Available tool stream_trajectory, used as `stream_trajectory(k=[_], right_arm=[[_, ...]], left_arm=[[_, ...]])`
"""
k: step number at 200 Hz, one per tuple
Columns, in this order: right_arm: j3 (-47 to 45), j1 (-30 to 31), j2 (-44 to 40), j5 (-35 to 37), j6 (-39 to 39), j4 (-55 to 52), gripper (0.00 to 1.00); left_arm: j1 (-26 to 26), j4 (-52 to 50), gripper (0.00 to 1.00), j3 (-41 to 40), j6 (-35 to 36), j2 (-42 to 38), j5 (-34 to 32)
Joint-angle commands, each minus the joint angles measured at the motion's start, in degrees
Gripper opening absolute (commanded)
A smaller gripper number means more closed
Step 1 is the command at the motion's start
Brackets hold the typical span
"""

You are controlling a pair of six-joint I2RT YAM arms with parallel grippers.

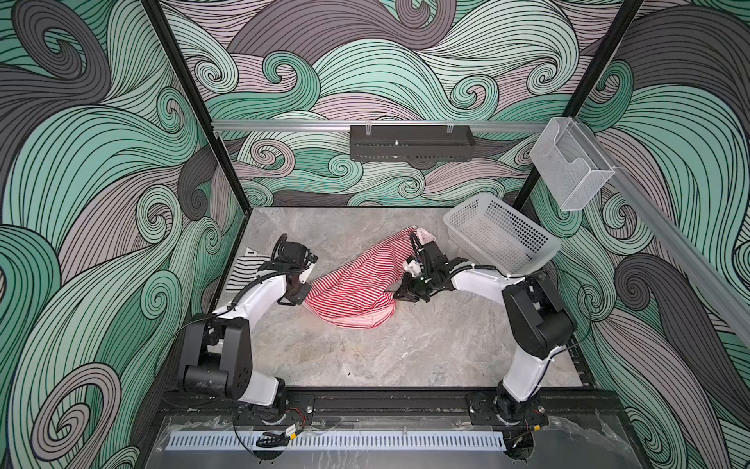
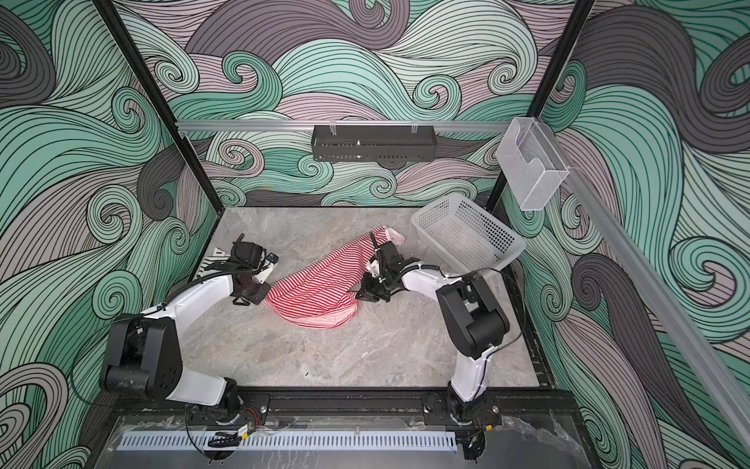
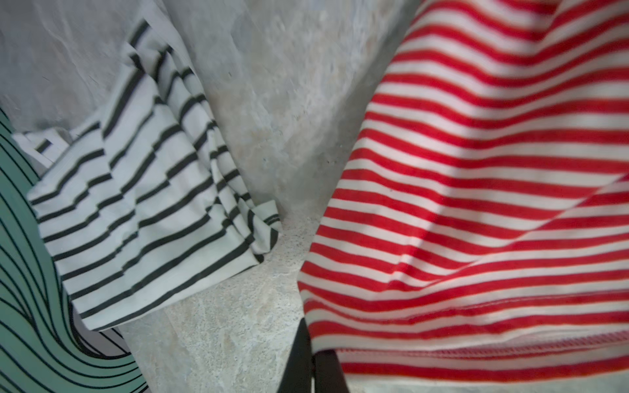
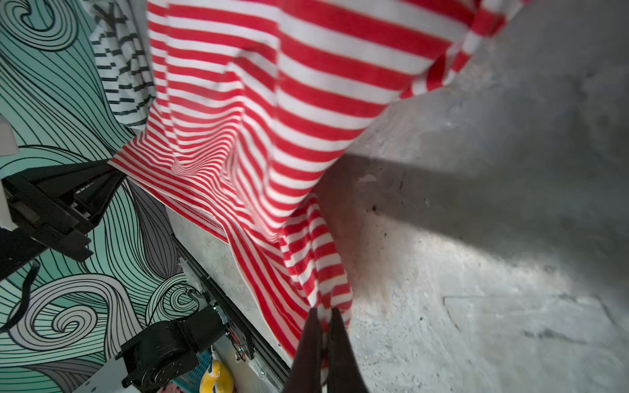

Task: Fold and stack tank tops
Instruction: Smooth out the tank top at the center of the table.

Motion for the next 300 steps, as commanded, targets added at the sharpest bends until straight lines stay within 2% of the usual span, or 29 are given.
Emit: stream_trajectory(k=[1,27,53,87,149,184,207,227,246,274,300], right_arm=[[6.31,0.27,-9.11,5.51,-3.9,-10.31,0.0],[14.69,1.16,-16.89,11.21,-4.71,-18.23,0.0],[26.38,2.35,-21.97,17.78,-6.14,-27.54,0.0],[37.02,4.72,-26.74,23.19,-7.41,-34.58,0.0],[41.52,10.13,-36.54,23.44,-8.26,-32.64,0.0],[43.83,10.43,-37.72,24.32,-9.39,-31.85,0.0],[45.38,10.3,-33.8,28.19,-9.42,-32.49,0.0],[47.6,9.07,-27.27,30.87,-8.89,-34.13,0.0],[49.86,4.88,-20.33,27.84,-7.99,-34.29,0.0],[56.38,-1.19,-9.08,22.75,-8.57,-33.94,0.0],[67.48,-4.83,3.69,19.11,-10.54,-33.24,0.0]], left_arm=[[0.46,-7.28,0.0,8.72,-2.04,-6.43,4.62],[0.62,-10.94,0.0,19.56,-4.34,-11.86,7.48],[0.63,-8.91,0.0,28.47,-5.08,-16.53,10.83],[0.54,-14.83,0.0,44.22,-7.27,-15.46,14.72],[0.54,-20.75,0.0,57.0,-10.51,-20.12,15.52],[0.54,-22.55,0.0,61.96,-10.82,-19.9,13.41],[0.54,-21.46,0.0,61.82,-10.11,-17.32,12.5],[0.54,-18.55,0.0,57.74,-8.89,-13.75,13.16],[0.54,-16.86,0.0,55.47,-7.53,-7.55,13.82],[0.55,-12.58,0.0,56.64,-5.38,4.87,13.47],[0.54,-1.23,0.0,58.26,-1.94,15.81,9.1]])
